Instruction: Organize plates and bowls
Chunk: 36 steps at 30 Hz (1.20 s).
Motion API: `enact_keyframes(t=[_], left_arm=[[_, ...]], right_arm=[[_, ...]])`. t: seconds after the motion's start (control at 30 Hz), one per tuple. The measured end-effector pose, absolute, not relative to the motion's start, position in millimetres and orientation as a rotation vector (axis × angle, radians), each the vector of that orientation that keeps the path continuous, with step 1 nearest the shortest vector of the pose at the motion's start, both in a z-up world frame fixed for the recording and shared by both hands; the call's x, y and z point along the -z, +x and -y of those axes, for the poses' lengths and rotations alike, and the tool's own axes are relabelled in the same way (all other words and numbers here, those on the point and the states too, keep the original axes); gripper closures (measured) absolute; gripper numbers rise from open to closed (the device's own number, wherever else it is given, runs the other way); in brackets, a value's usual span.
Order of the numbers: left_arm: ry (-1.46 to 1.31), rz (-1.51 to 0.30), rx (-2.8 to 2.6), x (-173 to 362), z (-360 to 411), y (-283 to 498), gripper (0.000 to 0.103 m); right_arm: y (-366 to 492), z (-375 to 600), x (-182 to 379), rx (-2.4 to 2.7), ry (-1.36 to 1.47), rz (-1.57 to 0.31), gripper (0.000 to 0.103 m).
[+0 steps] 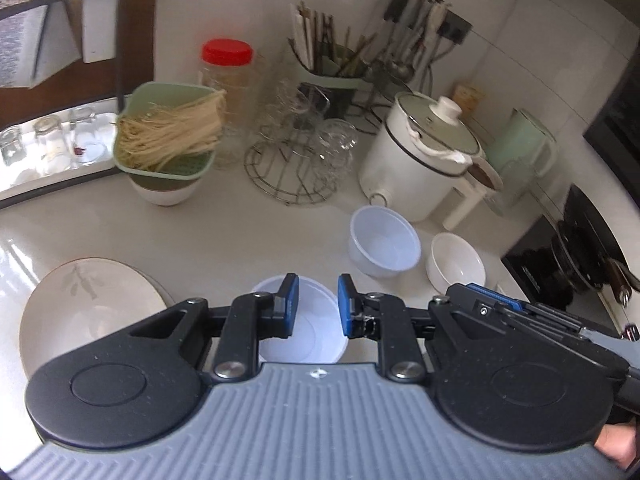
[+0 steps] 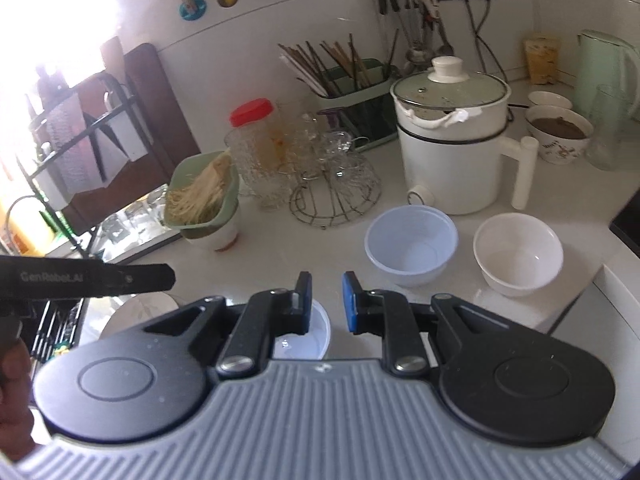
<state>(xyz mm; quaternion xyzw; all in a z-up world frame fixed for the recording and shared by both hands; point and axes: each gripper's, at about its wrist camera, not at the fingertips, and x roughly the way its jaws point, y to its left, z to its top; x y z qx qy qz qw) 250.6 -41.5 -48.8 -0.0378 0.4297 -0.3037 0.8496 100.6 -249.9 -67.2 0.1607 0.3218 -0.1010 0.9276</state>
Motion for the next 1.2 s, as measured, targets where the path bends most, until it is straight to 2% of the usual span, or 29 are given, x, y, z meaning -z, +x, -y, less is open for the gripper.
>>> enact_keyframes(t=[0.5,0.53,0.57,0.6,0.63,0.67,0.7,0.73,1.2], left_arm=[[-0.036,-0.991,0.718,81.7,55.2,285.7,0.078],[-0.035,-0.998,0.716,84.1,59.1,290.6,0.076],[-0.034,-1.005,0.715,86.8,62.9,295.3,0.068],[-0.036,-1.013,0.714,89.6,67.1,300.8,0.055],[-0.051,-1.021,0.72,92.1,71.3,307.0,0.051],[-0.068,-1.03,0.724,94.9,75.0,313.3,0.044],[-0.08,-1.042,0.724,97.8,79.6,319.7,0.043],[-0.086,-1.056,0.724,100.8,86.1,327.0,0.043],[0.011,-1.185,0.792,153.1,211.0,405.0,0.043]], right_arm=[[97.4,257.5,89.8,0.352,0.424,-0.703,0.082],[100.9,260.6,92.9,0.36,0.434,-0.705,0.082],[104.2,264.0,95.9,0.369,0.443,-0.707,0.082],[107.7,267.9,99.4,0.379,0.452,-0.711,0.078],[111.8,272.3,103.3,0.379,0.464,-0.711,0.073],[115.5,277.2,107.4,0.376,0.479,-0.711,0.059],[119.3,282.2,111.5,0.38,0.495,-0.716,0.049],[123.9,287.0,115.1,0.383,0.506,-0.724,0.049],[175.1,352.2,163.1,0.408,0.658,-0.801,0.05]])
